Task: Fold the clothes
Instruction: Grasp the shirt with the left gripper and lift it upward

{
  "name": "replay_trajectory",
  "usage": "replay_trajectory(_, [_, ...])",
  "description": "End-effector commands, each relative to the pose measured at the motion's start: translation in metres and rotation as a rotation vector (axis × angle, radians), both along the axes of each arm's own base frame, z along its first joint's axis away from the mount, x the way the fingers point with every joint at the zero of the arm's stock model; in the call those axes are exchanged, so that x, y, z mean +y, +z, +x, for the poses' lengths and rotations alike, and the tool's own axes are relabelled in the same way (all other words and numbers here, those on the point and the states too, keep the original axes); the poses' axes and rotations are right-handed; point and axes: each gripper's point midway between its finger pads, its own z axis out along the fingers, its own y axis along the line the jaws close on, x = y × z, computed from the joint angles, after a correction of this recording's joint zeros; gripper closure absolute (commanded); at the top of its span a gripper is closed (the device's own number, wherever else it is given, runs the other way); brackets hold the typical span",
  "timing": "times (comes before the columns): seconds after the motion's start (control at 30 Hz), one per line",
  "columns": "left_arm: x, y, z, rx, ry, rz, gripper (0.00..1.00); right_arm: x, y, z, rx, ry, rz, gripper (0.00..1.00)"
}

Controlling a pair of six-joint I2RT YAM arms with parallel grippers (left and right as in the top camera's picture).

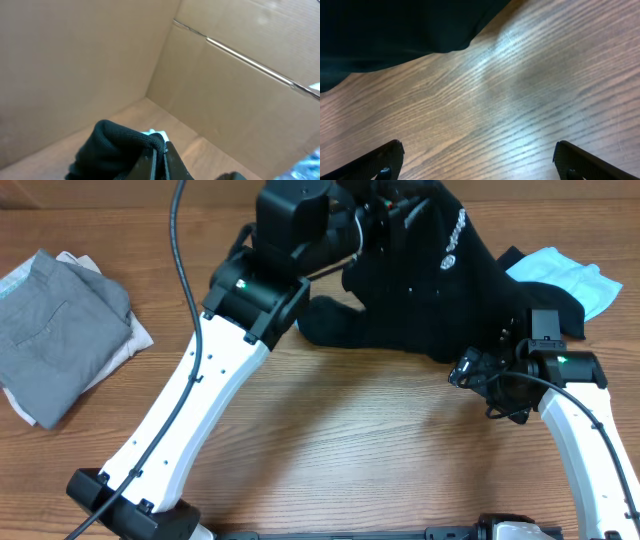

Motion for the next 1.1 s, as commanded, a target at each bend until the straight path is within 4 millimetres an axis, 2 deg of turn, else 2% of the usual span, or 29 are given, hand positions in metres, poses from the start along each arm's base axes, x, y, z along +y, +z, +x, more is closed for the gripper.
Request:
replay_trajectory(0.0, [0.031,0.086,-0.025,-0.218,0.065,-0.072,0.96,-0.003,0.002,0.002,-0.020,-0.010,-0.013,0.00])
replay_trajectory(0.03, [0.040,0.100,-0.026,-0.253,0.098,-0.079,0.96,-0.003,0.002,0.003,-0.025,-0.010,-0.013,0.00])
replay_trajectory(0.13, [0.063,0.124,-0.027,-0.313,0.207,-0.084,0.96,-0.003,0.003,0.005,-0.034,-0.010,-0.014,0.00])
replay_trajectory(0.17, [0.077,0.133,-0.025,-0.343,0.273,-0.074,0.96,-0.003,0.003,0.006,-0.038,-0.010,-0.014,0.00])
replay_trajectory(0.2, [0.085,0.135,-0.023,-0.352,0.314,-0.065,0.96,-0.003,0.003,0.006,-0.040,-0.010,-0.014,0.00])
replay_trajectory(0.27, [0.114,0.137,-0.012,-0.351,0.474,-0.034,0.96,-0.003,0.003,0.008,-0.046,-0.010,-0.014,0.00])
replay_trajectory(0.33, [0.139,0.128,0.003,-0.324,0.606,0.017,0.96,-0.003,0.003,0.008,-0.047,-0.010,-0.015,0.00])
replay_trajectory(0.47, [0.219,0.082,0.041,-0.183,0.917,0.190,0.96,-0.004,0.005,0.014,-0.076,0.018,-0.023,0.00])
replay_trajectory(0.53, [0.242,0.065,0.052,-0.134,0.971,0.240,0.96,-0.003,0.008,0.021,-0.105,0.020,-0.019,0.00])
replay_trajectory(0.57, [0.249,0.050,0.059,-0.089,0.968,0.266,0.96,-0.001,0.009,0.025,-0.124,0.024,-0.009,0.00])
replay_trajectory(0.6, [0.249,0.034,0.065,-0.049,0.942,0.300,0.96,0.002,0.010,0.032,-0.148,0.029,0.008,0.00])
replay_trajectory(0.63, [0.248,0.026,0.067,-0.030,0.927,0.313,0.96,0.004,0.011,0.036,-0.160,0.036,0.020,0.00])
replay_trajectory(0.67, [0.243,0.005,0.074,0.023,0.884,0.352,0.96,0.009,0.010,0.041,-0.172,0.053,0.043,0.00])
replay_trajectory(0.7, [0.241,-0.008,0.077,0.054,0.868,0.376,0.96,0.014,0.008,0.043,-0.174,0.076,0.062,0.00])
replay_trajectory(0.8, [0.235,-0.044,0.086,0.144,0.828,0.443,0.96,0.027,-0.005,0.046,-0.137,0.107,0.109,0.00])
replay_trajectory(0.9, [0.217,-0.081,0.089,0.237,0.716,0.484,0.96,0.029,-0.019,0.053,-0.102,0.052,0.134,0.00])
replay_trajectory(0.97, [0.201,-0.108,0.085,0.318,0.610,0.501,0.94,0.034,-0.021,0.072,-0.143,0.022,0.175,0.00])
replay_trajectory(1.07, [0.191,-0.139,0.082,0.414,0.549,0.535,0.96,0.043,-0.013,0.096,-0.228,-0.002,0.249,0.00])
